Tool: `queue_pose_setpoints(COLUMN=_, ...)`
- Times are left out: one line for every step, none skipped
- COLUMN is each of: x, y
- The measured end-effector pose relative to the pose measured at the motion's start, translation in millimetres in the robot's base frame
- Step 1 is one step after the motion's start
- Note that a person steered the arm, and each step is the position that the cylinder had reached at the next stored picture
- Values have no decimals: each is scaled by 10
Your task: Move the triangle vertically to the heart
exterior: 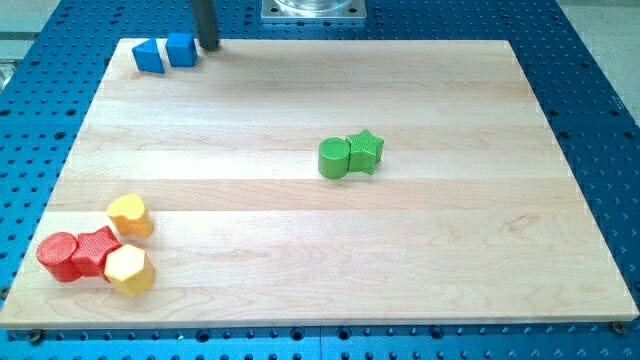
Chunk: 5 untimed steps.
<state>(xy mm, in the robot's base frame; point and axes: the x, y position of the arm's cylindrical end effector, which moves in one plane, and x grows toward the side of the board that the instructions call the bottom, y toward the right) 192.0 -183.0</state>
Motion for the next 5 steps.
queue_pose_setpoints(x=-9, y=-191)
queue_pose_setpoints(x=-9, y=-209)
queue_pose_setpoints(x=-5, y=-533)
queue_pose_setpoints(x=286, y=-457)
queue_pose_setpoints(x=643, y=-265)
